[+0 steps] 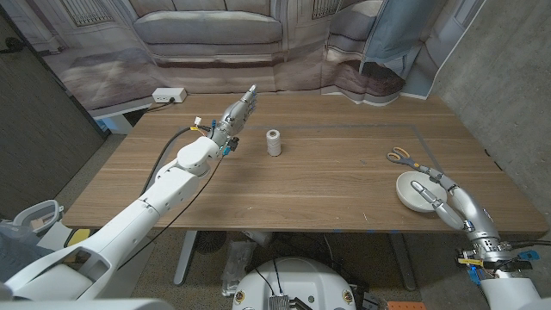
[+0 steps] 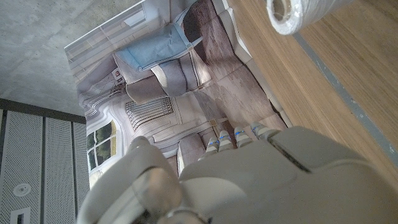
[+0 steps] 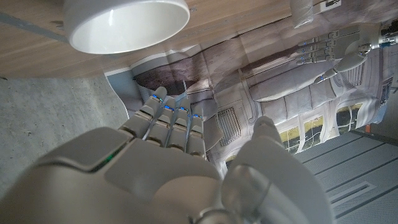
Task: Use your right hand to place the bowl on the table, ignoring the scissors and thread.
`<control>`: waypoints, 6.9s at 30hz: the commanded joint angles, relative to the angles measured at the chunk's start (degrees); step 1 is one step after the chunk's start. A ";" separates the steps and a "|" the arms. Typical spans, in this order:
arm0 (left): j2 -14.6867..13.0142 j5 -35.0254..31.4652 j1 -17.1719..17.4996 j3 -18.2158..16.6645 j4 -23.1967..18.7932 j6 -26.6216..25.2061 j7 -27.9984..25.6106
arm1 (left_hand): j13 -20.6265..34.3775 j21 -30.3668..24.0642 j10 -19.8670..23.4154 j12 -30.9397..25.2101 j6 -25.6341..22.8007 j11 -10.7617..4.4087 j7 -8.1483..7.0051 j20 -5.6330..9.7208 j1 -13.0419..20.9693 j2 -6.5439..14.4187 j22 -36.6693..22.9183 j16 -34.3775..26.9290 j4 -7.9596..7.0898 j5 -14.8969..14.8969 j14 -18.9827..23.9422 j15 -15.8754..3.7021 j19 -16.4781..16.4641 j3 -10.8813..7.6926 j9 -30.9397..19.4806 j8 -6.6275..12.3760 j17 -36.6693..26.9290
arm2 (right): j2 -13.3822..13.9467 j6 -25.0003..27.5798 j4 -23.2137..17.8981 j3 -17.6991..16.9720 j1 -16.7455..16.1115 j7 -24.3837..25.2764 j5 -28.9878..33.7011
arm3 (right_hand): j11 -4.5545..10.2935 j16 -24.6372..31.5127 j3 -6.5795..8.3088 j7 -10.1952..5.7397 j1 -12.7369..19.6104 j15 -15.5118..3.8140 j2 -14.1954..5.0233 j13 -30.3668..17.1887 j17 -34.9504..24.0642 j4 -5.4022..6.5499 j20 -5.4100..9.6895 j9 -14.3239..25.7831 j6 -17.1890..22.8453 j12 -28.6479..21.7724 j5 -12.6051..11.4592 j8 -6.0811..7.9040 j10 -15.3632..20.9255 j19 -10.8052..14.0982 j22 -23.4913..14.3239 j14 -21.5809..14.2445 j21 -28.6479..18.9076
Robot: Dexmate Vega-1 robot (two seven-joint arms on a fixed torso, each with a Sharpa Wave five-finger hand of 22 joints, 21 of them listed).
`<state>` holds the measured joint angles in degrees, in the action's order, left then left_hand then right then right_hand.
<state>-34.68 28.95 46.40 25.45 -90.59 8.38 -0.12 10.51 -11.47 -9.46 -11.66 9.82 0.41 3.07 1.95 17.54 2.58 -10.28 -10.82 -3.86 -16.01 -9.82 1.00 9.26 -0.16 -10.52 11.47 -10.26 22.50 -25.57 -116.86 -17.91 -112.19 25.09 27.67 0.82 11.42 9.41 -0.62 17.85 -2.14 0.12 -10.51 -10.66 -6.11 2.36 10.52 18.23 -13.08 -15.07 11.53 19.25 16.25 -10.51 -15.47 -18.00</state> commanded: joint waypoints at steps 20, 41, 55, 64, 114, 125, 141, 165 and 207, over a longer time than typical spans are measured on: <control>0.49 0.52 -0.01 -0.10 1.67 0.98 0.71 | 0.11 -0.04 -0.26 0.08 0.08 -0.08 -0.33 1.76 0.61 0.25 -0.06 0.09 -0.18 0.30 -0.48 -0.10 -0.03 0.36 -0.20 -0.16 -0.22 | 1.63 9.00 -5.70 0.21 -2.48 0.47 7.92 | 0.04 0.17 0.25 -0.06 2.11 -1.15 0.50 -0.15 -0.12 -1.19 2.70 0.19 1.05 -0.03 -0.91 0.38 0.85 0.76 -0.11 -1.01 0.52; -0.86 0.73 1.40 -0.92 -0.80 0.12 -0.21 | 0.11 0.06 -0.55 0.20 0.32 0.02 -0.38 1.69 0.70 0.38 -0.06 0.18 -0.19 0.37 -0.76 -0.08 0.26 0.52 -0.21 -0.27 -0.22 | 4.48 14.53 -6.67 2.23 -3.09 2.67 12.49 | -0.19 0.13 0.46 0.07 3.53 -1.39 0.98 -0.17 -0.13 -2.01 2.76 0.21 1.29 -0.01 -1.44 0.39 1.07 1.14 -0.10 -1.31 0.75; -1.68 0.70 3.22 -1.63 -3.19 -0.15 -1.58 | 0.11 0.08 -0.62 0.22 0.36 -0.02 -0.51 1.61 0.75 0.46 -0.07 0.18 -0.20 0.41 -0.82 -0.05 0.35 0.62 -0.21 -0.28 -0.22 | 6.26 18.87 -8.31 2.89 -4.09 2.54 15.15 | -0.35 0.20 1.25 0.55 7.93 -1.63 2.15 -0.23 -0.17 -3.80 2.60 0.27 -0.02 0.43 -2.76 -0.10 0.30 2.32 -0.07 -2.24 1.02; -2.15 0.92 4.00 -2.00 -3.91 -0.14 -1.70 | 0.11 0.09 -0.64 0.22 0.37 -0.02 -0.54 1.52 0.78 0.51 -0.07 0.17 -0.21 0.45 -0.83 -0.02 0.41 0.71 -0.21 -0.29 -0.23 | 7.06 22.06 -10.09 3.69 -5.00 2.12 17.37 | -1.19 0.15 2.13 1.05 12.41 -1.70 2.99 -0.28 -0.23 -4.40 2.30 0.32 -1.23 0.66 -4.02 -0.36 -0.18 2.95 -0.07 -2.65 1.42; -2.12 1.27 5.02 -3.26 -2.90 2.71 -1.60 | 0.12 0.11 -1.06 0.31 0.44 -0.09 -0.57 1.23 0.55 0.81 -0.09 0.21 -0.50 0.60 -1.28 0.10 0.78 1.28 -0.22 -0.30 -0.25 | 11.42 36.10 -13.84 7.92 -4.02 -3.33 20.05 | -3.62 1.92 2.46 3.84 22.64 -1.45 5.68 -0.24 -0.51 -2.26 1.66 0.42 2.31 -0.50 -8.16 0.80 3.47 12.10 -0.44 -9.72 0.27; -1.96 1.38 5.75 -3.49 -2.95 2.89 -2.23 | 0.12 0.10 -1.04 0.28 0.28 -0.10 -0.54 1.12 0.51 0.84 -0.09 0.17 -0.55 0.62 -1.25 0.09 0.82 1.41 -0.22 -0.24 -0.25 | 12.53 39.89 -14.31 8.75 -3.19 -4.97 19.99 | -3.95 1.97 2.14 4.36 22.75 -0.57 5.75 -0.20 -0.48 -1.95 1.17 0.43 3.20 -1.04 -8.29 0.83 5.58 13.91 -0.45 -11.16 -0.14; -1.32 1.46 4.76 -2.92 -1.87 2.43 -1.83 | 0.12 0.08 -1.08 0.28 0.29 -0.22 -0.65 1.03 0.47 0.88 -0.10 0.17 -0.61 0.65 -1.32 0.06 0.84 1.61 -0.22 -0.25 -0.25 | 14.77 47.96 -15.93 10.86 -3.15 -8.52 22.87 | -3.79 2.01 1.87 4.56 22.74 -1.07 5.52 -0.17 -0.49 -1.54 2.06 0.45 4.55 -1.18 -8.33 0.98 6.93 15.22 -0.44 -12.67 -0.29; -0.59 1.77 4.03 -2.76 -0.67 2.88 -1.61 | 0.12 0.07 -1.13 0.26 0.48 -0.21 -0.74 1.00 0.43 0.99 -0.10 0.16 -0.71 0.69 -1.38 0.08 0.97 1.90 -0.22 -0.32 -0.25 | 18.80 54.88 -14.80 15.21 -0.54 -7.62 22.76 | -2.61 2.14 1.66 3.16 22.97 -2.19 4.88 -0.19 -0.53 -1.14 2.88 0.46 7.07 -1.84 -8.25 1.30 10.12 16.67 -0.50 -15.06 -0.36; -1.32 1.51 5.84 -3.32 -2.97 2.74 -2.94 | 0.12 -0.02 -1.03 0.18 0.26 -0.24 -0.72 1.00 0.20 1.19 -0.12 0.06 -0.97 0.72 -1.24 0.14 0.91 2.46 -0.22 -0.24 -0.27 | 25.35 61.17 -10.23 20.89 2.50 -0.38 19.28 | -0.90 2.95 1.40 1.23 23.73 -4.92 3.98 -0.28 -0.74 -0.81 4.38 0.46 11.17 -2.62 -7.98 1.71 14.72 20.13 -0.65 -20.21 -1.04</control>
<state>-35.65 30.64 51.64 22.28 -92.57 11.59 -2.59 10.51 -11.47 -9.67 -11.43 9.91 0.20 2.54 1.76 17.74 3.27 -10.25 -10.60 -4.74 -15.58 -9.82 1.00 9.46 1.82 -10.51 11.24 -10.26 46.46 34.59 -128.48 2.16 -110.08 22.48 48.52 -0.31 13.87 10.91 0.92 41.51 -3.37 4.51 -10.68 -11.05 -7.23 3.28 10.78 28.78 -15.31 -23.06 12.93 33.48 35.79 -11.08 -35.11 -18.53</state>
